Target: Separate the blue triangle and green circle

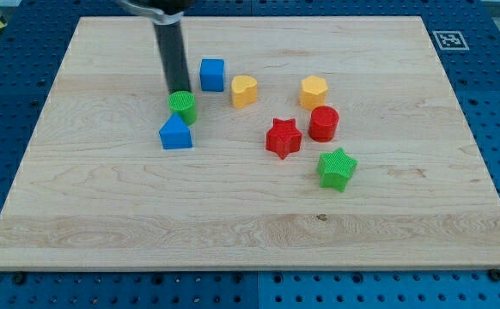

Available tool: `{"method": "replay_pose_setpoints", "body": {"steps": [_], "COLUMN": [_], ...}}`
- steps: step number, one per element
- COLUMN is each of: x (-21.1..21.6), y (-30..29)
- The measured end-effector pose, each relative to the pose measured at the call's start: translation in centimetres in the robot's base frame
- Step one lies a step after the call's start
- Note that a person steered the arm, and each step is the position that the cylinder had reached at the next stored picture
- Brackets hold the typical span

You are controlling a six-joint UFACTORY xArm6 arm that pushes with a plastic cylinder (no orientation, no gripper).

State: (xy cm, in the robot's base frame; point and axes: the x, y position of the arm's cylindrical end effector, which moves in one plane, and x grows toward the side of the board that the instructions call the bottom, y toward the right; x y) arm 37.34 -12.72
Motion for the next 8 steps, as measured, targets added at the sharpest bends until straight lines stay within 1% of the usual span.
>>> {"method": "replay_pose_setpoints", "body": {"steps": [1,2,3,5,7,8], "x": [1.4,4.8,6.1,6.1,5.8,5.8], "y": [-5.0,-4.9,-3.6,-1.5,3.2,3.9]}}
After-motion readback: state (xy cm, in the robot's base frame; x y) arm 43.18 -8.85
